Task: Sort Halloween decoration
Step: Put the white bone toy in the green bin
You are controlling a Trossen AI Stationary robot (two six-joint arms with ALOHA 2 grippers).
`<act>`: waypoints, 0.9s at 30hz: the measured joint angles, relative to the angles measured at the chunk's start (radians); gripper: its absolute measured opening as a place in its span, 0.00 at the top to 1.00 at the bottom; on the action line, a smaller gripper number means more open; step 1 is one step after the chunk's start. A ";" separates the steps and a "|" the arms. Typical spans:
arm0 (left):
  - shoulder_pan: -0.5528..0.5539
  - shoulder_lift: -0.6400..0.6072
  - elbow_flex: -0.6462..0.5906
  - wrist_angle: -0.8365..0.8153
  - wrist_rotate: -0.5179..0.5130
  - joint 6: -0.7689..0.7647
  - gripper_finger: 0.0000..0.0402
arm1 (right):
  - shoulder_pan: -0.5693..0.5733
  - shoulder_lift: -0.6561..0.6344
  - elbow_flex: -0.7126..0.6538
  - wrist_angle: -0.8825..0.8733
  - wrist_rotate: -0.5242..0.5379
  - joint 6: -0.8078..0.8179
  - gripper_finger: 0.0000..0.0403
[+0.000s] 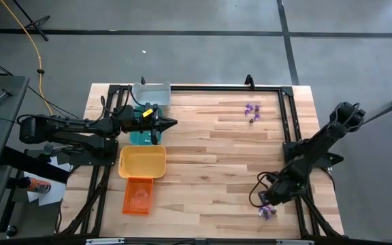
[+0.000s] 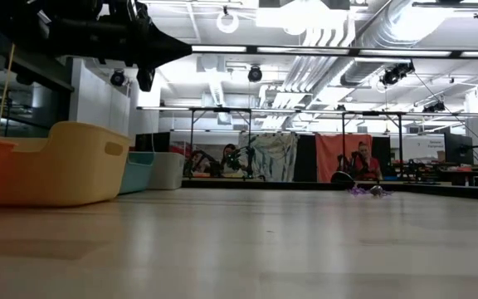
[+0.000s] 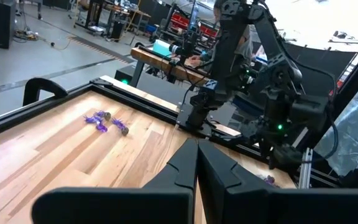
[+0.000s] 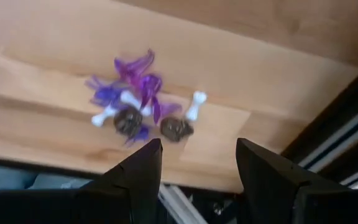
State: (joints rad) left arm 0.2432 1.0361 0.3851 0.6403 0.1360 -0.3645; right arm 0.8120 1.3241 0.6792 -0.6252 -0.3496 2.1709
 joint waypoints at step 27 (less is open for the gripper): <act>0.000 0.000 0.000 0.000 -0.037 0.000 1.00 | 0.000 0.177 0.000 0.062 -0.039 -0.055 0.71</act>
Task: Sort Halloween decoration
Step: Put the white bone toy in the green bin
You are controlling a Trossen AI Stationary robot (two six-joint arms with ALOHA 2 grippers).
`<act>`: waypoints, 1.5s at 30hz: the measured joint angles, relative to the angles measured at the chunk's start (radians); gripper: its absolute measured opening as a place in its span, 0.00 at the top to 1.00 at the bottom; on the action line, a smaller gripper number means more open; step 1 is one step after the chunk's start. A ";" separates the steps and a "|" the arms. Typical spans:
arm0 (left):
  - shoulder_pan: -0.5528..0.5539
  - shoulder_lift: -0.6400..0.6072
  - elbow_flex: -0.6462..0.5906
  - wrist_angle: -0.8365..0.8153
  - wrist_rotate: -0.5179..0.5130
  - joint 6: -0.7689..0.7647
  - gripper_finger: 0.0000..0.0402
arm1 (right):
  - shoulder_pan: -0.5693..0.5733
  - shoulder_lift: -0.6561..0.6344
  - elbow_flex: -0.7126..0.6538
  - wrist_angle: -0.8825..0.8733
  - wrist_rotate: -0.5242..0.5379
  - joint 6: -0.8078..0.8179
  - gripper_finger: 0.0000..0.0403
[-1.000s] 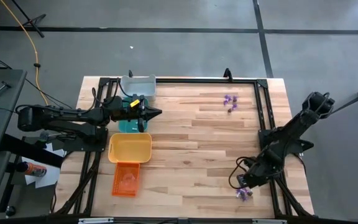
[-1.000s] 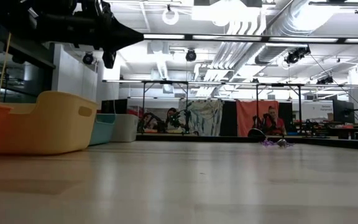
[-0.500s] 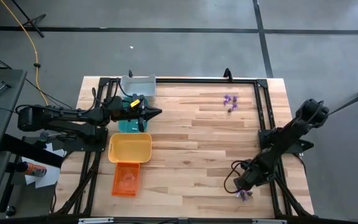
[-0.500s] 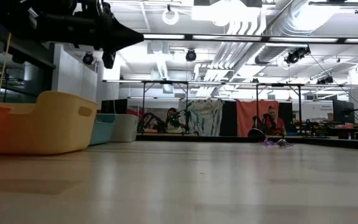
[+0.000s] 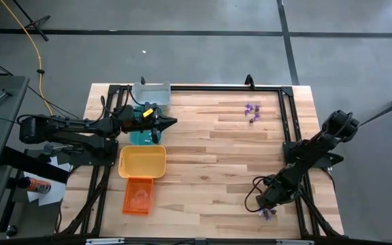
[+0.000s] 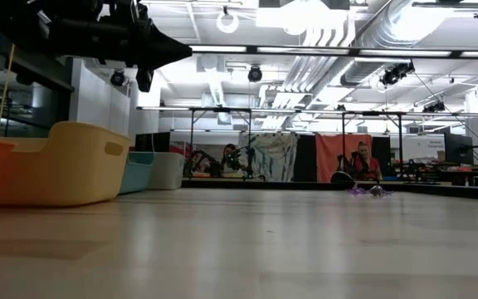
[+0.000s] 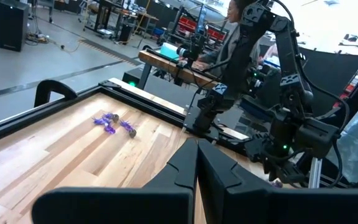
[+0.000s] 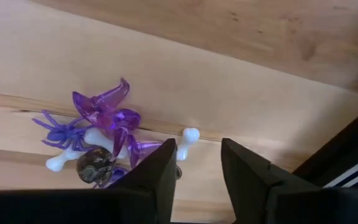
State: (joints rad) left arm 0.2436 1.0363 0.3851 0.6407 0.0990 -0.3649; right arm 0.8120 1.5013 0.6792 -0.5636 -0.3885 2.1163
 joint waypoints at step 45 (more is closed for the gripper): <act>0.118 -0.106 0.013 0.013 0.002 0.019 1.00 | -0.032 0.024 -0.006 -0.012 0.028 -0.135 0.97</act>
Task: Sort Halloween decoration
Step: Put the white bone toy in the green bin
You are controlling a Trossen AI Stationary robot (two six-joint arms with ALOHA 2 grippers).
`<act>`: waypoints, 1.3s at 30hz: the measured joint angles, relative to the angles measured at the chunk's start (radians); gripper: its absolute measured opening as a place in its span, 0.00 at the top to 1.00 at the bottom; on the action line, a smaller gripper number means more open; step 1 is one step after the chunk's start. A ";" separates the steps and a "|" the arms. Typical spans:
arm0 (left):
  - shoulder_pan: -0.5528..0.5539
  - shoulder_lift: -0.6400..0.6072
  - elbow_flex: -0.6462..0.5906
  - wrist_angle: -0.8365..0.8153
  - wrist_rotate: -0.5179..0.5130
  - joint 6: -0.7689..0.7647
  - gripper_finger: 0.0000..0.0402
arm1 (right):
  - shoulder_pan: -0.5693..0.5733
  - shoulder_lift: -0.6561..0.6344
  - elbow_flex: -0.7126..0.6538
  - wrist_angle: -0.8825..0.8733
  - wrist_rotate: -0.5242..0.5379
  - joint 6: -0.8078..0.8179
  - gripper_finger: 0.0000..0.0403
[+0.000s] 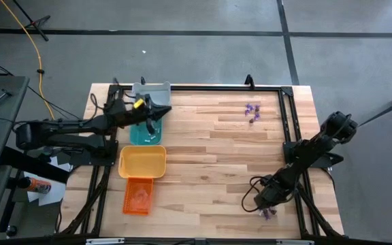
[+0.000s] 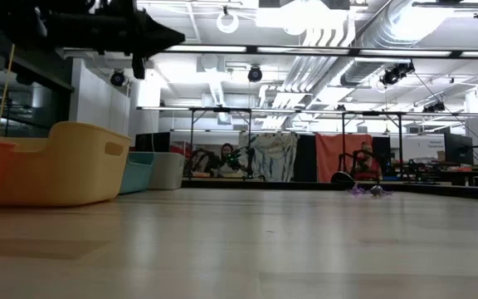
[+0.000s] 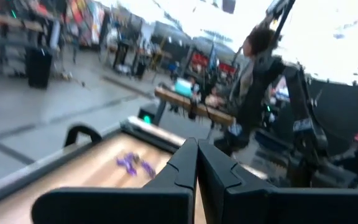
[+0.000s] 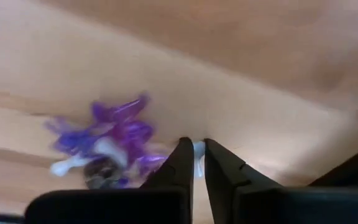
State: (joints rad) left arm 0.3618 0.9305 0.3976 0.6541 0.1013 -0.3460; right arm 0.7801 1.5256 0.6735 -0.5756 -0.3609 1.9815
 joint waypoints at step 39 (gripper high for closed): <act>0.109 -0.167 0.001 -0.005 -0.007 -0.099 1.00 | -0.819 -0.052 0.009 1.003 0.508 -1.259 1.00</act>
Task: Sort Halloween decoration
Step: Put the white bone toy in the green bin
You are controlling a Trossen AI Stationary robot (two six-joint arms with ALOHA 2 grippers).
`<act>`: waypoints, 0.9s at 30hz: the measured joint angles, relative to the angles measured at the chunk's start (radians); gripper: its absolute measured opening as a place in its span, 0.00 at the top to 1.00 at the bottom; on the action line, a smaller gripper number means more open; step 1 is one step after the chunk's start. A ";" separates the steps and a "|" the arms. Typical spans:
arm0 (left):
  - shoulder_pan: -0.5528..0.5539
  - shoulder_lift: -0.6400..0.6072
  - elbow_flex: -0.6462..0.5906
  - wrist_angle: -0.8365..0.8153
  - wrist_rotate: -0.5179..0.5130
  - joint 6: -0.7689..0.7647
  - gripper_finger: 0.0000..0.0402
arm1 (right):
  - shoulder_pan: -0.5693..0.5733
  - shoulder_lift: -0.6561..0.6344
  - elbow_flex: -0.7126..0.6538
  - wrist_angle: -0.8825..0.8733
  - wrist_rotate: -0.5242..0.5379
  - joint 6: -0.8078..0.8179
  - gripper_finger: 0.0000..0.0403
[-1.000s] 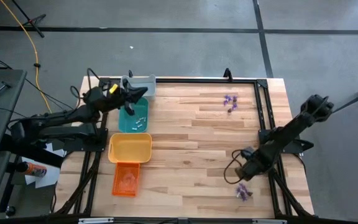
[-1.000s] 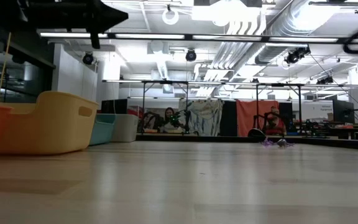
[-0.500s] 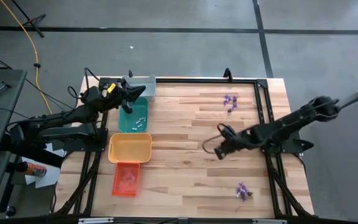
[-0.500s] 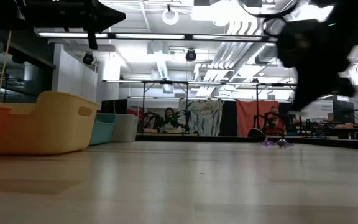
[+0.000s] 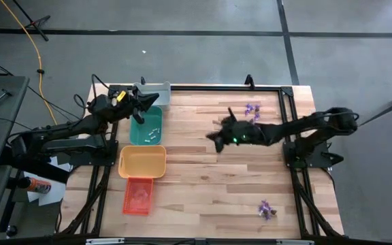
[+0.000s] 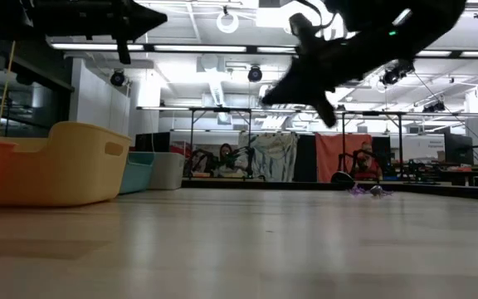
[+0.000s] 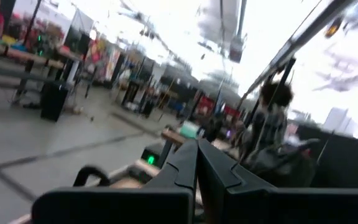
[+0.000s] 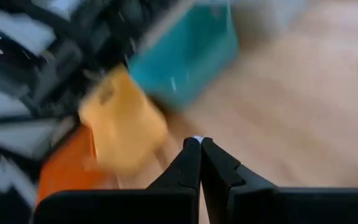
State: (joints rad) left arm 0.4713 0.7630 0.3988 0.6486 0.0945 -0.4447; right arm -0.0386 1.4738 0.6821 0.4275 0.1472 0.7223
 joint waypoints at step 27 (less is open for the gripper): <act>0.001 -0.004 0.000 0.182 -0.005 -0.085 1.00 | -0.189 0.625 0.766 0.070 -0.408 -0.302 1.00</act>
State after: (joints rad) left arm 0.4720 0.7591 0.3992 0.8304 0.0891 -0.5293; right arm -0.2281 2.0990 1.4484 0.4972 -0.2612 0.4203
